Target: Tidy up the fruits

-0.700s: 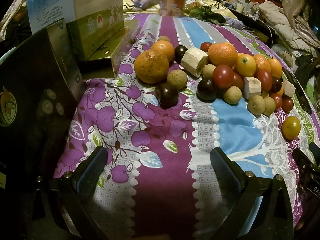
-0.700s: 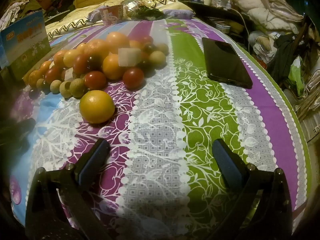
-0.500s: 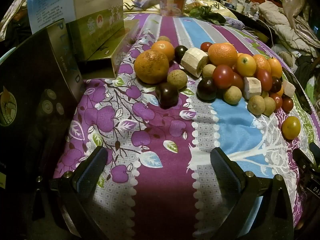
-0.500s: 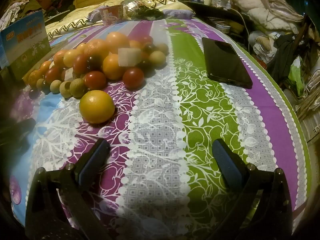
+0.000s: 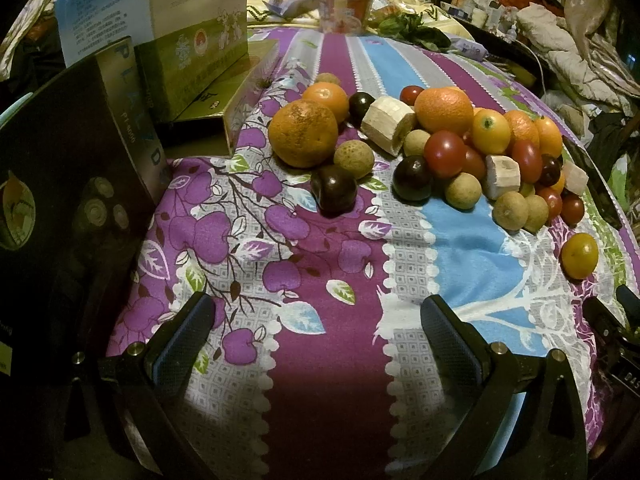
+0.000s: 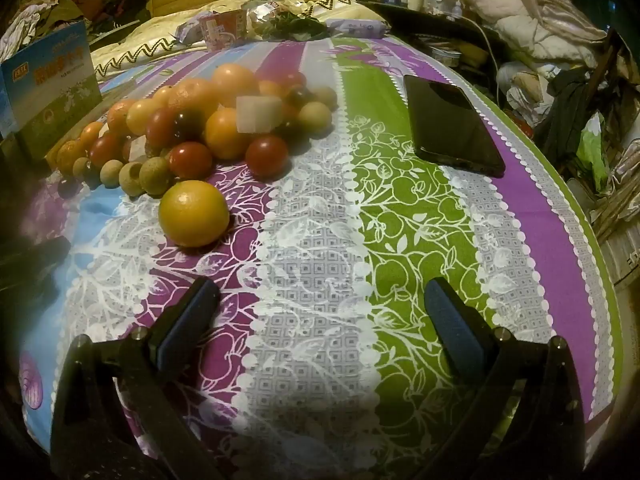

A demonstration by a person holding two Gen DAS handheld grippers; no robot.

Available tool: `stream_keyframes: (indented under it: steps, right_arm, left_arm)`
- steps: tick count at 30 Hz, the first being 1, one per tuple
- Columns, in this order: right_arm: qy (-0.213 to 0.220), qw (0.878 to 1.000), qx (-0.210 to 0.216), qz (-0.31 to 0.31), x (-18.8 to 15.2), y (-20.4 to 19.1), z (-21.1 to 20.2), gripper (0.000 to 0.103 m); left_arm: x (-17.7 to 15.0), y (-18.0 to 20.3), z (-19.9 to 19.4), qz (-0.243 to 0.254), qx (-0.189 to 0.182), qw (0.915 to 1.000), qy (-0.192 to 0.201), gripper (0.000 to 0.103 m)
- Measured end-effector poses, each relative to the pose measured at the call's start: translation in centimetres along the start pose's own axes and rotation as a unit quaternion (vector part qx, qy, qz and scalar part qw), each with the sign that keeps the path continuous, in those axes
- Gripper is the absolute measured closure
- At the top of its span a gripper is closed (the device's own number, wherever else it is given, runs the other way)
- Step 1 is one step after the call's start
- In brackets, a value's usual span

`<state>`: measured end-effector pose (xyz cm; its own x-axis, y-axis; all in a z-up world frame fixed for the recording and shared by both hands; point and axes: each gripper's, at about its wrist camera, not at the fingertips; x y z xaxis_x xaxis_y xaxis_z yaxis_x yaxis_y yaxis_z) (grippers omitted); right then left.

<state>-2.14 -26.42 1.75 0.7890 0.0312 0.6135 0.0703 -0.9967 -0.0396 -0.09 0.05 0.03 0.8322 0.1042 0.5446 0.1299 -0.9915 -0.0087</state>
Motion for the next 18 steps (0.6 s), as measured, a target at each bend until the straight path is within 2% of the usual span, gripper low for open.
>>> stream_keyframes:
  steps: [18]
  right_arm:
    - [0.000,1.000,0.000,0.000,-0.01,0.00,-0.01,0.000]
  left_arm:
    - [-0.25,-0.22,-0.52,0.001,0.000,1.0000,-0.001,0.000]
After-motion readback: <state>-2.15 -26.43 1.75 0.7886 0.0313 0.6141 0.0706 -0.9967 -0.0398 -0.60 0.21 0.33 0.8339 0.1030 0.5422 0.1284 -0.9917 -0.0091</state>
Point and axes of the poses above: each gripper's, at about its wrist camera, not at the fingertips, and z roughly the way its jaws point, y to its right, x to its top, and after that the axes turned 5 degrees about x, right-handed
